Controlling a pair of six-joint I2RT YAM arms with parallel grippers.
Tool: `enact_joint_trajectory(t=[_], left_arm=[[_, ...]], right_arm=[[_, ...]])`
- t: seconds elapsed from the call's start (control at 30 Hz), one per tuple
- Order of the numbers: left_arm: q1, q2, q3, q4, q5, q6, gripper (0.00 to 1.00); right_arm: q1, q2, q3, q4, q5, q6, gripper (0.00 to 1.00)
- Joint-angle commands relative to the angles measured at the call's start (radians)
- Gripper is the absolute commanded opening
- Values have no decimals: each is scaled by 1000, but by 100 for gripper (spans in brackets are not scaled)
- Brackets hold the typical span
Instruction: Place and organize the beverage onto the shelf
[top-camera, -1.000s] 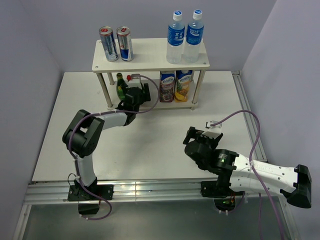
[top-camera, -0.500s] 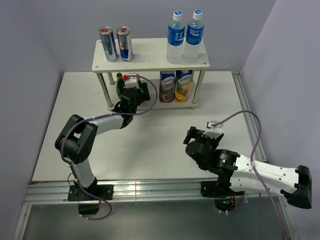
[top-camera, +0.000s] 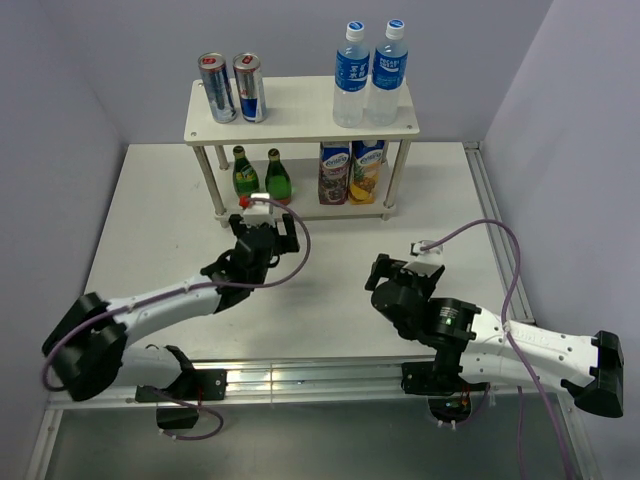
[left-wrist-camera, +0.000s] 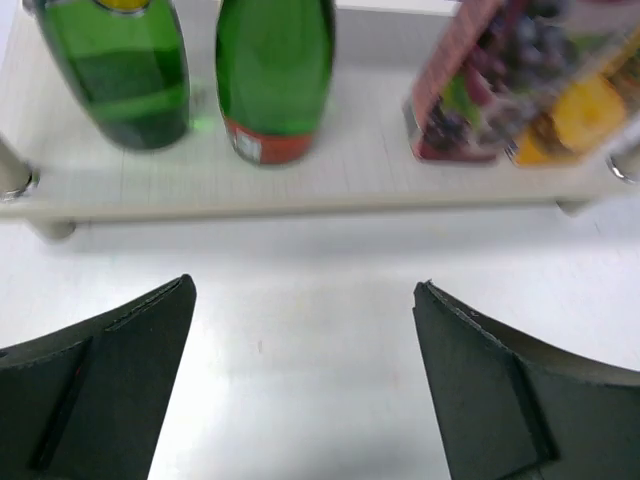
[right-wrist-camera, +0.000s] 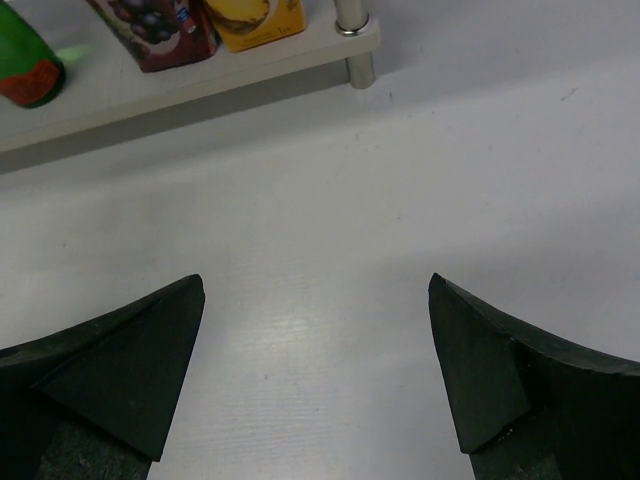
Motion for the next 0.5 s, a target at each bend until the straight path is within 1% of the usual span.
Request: enact_joint_trajectory(t=[0.0,0.03,0.07,0.1,0.13,0.17,0.2,0.23,0.27,0.3,0.33,0.4,0.43,0.47], left_arm=[[-101,-155,53,-345,-145,-102,96],[-120,-187,102,-420,-188,-85,96],[-135,-247,134,-486,-208,-84,96],[-150,-278,172,-628,-213,-84,97],[-155,-313,200,-651,-205,-46,98],[-184,-390,231,-652,-343,-50,99],[-257,-421,249,-649,-301,-27,99],[-261,-444,293,-712,-246,-41,99],[-262,-450,415,-773,-218,-59,99],[-262,-443,482,-836,-228,-76,99],[-262,-432,602,-981,-248,-99,99],[-262,-397,691,-1081,-303,-82,99],[-262,-389,737,-1129,-315,-44,99],[-262,-387,740,-1128,-326,-16,99]], right_arm=[[6,-1,93,23,-75,-117,100],[7,13,172,19,-118,-162,100],[9,24,220,5,-129,-226,99],[9,33,273,-38,-134,-259,99],[10,50,376,-53,-137,-294,99],[12,54,425,-64,-153,-378,98],[12,59,473,-81,-163,-418,98],[14,67,566,-90,-183,-450,98],[15,70,608,-100,-218,-499,98],[14,76,649,-128,-236,-515,99],[14,90,726,-152,-247,-523,99],[14,105,792,-228,-249,-523,100],[14,114,836,-250,-241,-523,100],[15,114,849,-270,-226,-518,100]])
